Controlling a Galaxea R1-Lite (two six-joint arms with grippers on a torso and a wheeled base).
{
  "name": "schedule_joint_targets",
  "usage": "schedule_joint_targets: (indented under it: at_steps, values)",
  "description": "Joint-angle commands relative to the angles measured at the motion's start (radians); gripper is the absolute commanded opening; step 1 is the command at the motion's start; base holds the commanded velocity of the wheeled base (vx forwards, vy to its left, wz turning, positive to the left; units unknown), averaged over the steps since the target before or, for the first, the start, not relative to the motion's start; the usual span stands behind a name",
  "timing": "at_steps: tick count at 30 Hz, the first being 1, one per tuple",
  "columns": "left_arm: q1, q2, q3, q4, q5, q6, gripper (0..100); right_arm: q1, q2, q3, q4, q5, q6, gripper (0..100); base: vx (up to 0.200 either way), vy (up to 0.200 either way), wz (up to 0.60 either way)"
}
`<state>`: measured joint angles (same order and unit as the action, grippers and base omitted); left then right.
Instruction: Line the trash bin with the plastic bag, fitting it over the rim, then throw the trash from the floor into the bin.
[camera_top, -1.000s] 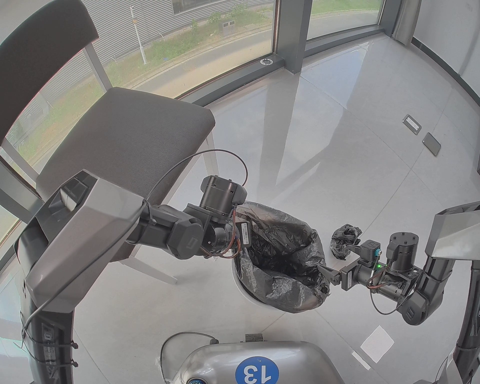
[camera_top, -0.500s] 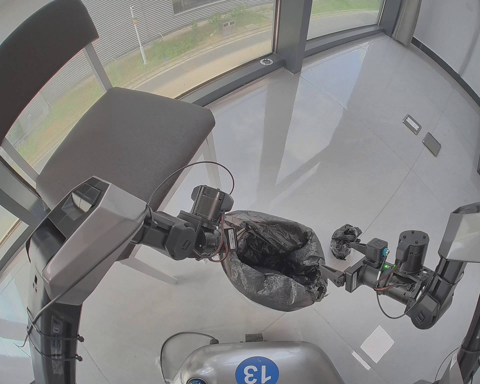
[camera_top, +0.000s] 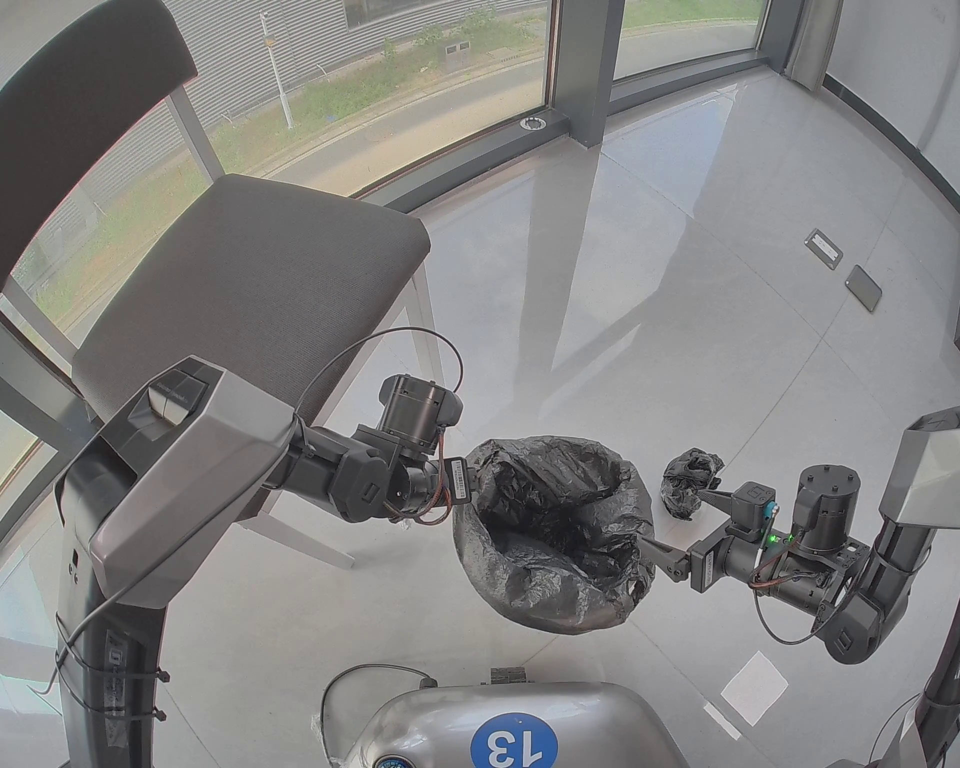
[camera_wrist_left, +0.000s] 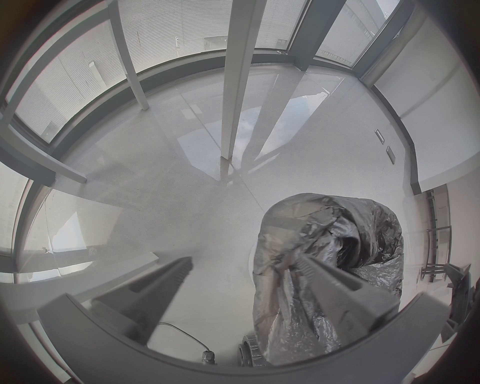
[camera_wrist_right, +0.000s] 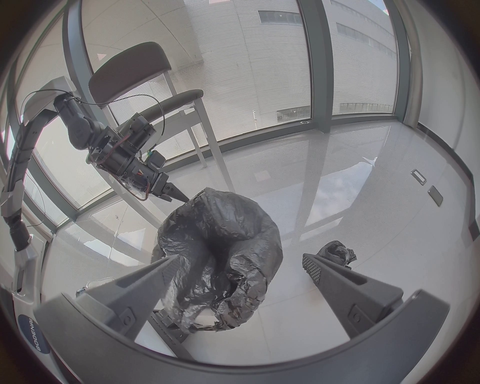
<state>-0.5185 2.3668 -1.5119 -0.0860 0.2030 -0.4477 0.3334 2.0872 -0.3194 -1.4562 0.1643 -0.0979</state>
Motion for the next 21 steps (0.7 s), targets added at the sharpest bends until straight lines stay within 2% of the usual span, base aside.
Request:
schedule_joint_targets:
  at_steps: [1,7,12,16,19,21]
  values:
    - [-0.015,-0.038,0.018,0.000,0.015,-0.002,100,0.009,-0.004,0.019,-0.001,0.001,-0.005,100,0.000,0.000,0.00]
    - [-0.049,-0.147,0.096,0.000,0.046,-0.005,100,0.076,0.007,0.033,-0.001,0.001,-0.011,100,0.000,0.000,0.00]
    - [-0.078,-0.247,0.162,-0.001,0.049,0.004,100,0.084,0.028,0.043,-0.001,0.001,-0.013,100,0.000,0.000,0.00]
    - [-0.090,-0.301,0.188,-0.001,0.053,0.006,100,0.030,0.034,0.043,0.003,0.001,-0.014,100,0.000,0.000,0.00]
    - [-0.106,-0.365,0.202,-0.001,0.070,0.010,100,-0.080,0.062,0.014,0.014,0.001,-0.102,100,0.000,0.000,0.00]
    - [-0.107,-0.377,0.205,0.000,0.070,0.012,100,-0.102,0.071,0.005,0.019,0.001,-0.123,100,0.000,0.000,0.00]
